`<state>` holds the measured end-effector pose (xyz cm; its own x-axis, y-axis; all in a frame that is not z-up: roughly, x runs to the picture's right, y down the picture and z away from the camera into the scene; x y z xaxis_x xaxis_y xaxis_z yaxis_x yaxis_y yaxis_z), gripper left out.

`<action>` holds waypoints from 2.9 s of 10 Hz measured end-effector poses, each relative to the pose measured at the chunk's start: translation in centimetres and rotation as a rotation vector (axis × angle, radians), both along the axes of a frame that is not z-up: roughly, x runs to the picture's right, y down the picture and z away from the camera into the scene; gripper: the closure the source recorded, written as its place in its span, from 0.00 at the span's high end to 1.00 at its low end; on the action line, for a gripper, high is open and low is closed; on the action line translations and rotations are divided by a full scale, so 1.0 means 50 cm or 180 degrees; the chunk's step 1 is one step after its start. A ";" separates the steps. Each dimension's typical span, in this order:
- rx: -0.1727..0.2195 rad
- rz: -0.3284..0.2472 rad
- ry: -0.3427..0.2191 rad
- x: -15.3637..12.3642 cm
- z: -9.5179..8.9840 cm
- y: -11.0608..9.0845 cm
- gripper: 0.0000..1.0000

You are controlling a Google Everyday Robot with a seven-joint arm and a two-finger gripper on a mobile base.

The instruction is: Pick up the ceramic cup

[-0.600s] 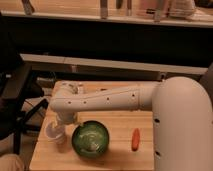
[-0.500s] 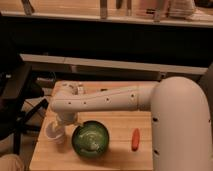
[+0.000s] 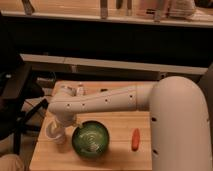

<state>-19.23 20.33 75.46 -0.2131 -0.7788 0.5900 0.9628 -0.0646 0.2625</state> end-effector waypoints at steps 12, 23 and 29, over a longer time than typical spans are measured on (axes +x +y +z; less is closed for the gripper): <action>-0.0040 -0.0056 0.0004 -0.004 0.002 0.012 0.80; -0.0072 -0.0094 0.0007 -0.002 0.005 0.022 0.63; -0.0081 -0.0129 -0.0008 -0.001 0.004 0.020 0.23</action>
<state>-19.29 21.35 75.66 -0.2457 -0.7542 0.6090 0.9588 -0.0969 0.2669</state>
